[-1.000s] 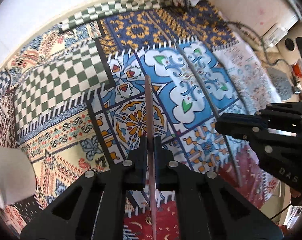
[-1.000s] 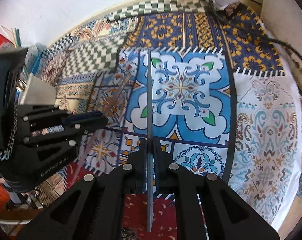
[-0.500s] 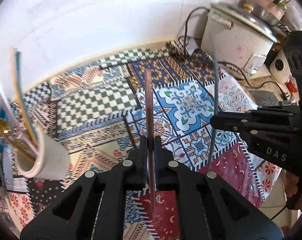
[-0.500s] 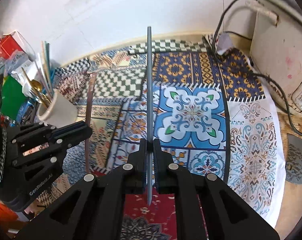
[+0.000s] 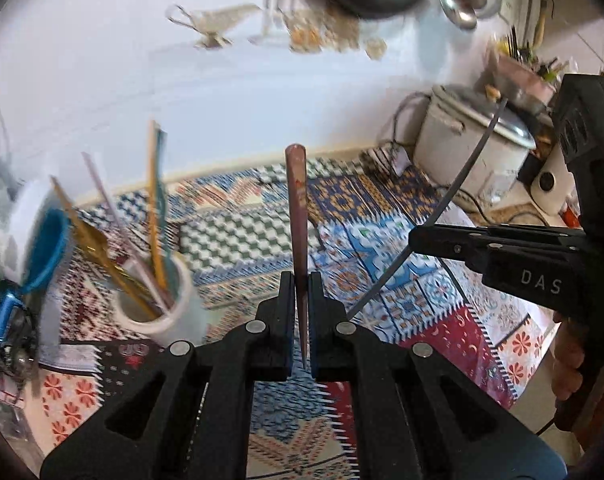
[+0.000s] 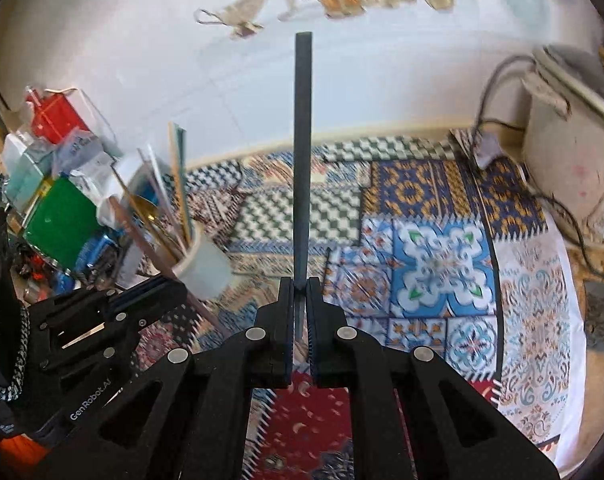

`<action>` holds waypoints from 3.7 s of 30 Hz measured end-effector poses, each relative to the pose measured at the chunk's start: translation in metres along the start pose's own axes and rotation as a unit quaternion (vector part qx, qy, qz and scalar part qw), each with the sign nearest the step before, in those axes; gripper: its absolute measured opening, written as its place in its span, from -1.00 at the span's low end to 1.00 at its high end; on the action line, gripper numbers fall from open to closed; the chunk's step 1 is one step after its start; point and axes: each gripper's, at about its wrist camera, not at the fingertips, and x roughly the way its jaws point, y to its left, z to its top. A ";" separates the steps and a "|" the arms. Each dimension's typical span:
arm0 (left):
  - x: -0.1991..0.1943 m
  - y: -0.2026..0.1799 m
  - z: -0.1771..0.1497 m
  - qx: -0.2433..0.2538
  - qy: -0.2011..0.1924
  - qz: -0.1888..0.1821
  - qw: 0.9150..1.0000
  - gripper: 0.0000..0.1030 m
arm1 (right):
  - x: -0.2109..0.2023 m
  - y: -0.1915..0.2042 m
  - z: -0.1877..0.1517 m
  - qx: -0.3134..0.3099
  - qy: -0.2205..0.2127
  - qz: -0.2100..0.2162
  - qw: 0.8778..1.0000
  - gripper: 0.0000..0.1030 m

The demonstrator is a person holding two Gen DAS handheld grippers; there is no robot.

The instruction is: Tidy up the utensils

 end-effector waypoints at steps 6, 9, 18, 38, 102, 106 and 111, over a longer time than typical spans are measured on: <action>-0.029 0.034 0.009 -0.030 -0.040 0.020 0.999 -0.93 | -0.004 0.029 0.023 -0.026 -0.031 0.009 0.999 -0.89; -0.043 0.052 0.017 -0.045 -0.059 0.032 0.997 -0.93 | -0.007 0.044 0.033 -0.040 -0.046 0.016 0.998 -0.89; -0.072 0.107 0.038 -0.077 -0.114 0.068 0.988 -0.93 | -0.006 0.087 0.058 -0.076 -0.078 0.039 0.993 -0.89; -0.010 0.153 0.022 -0.090 -0.024 0.074 0.993 -0.93 | 0.094 0.139 0.062 -0.111 0.012 0.051 0.992 -0.89; -0.319 0.055 -0.089 -0.045 -0.272 0.101 0.956 0.98 | -0.207 0.197 -0.070 -0.172 -0.292 0.008 0.941 0.99; -0.320 0.055 -0.089 -0.046 -0.274 0.100 0.956 0.98 | -0.208 0.197 -0.072 -0.168 -0.291 0.007 0.942 0.99; -0.318 0.054 -0.089 -0.044 -0.272 0.098 0.956 0.98 | -0.206 0.197 -0.073 -0.170 -0.286 0.002 0.943 0.99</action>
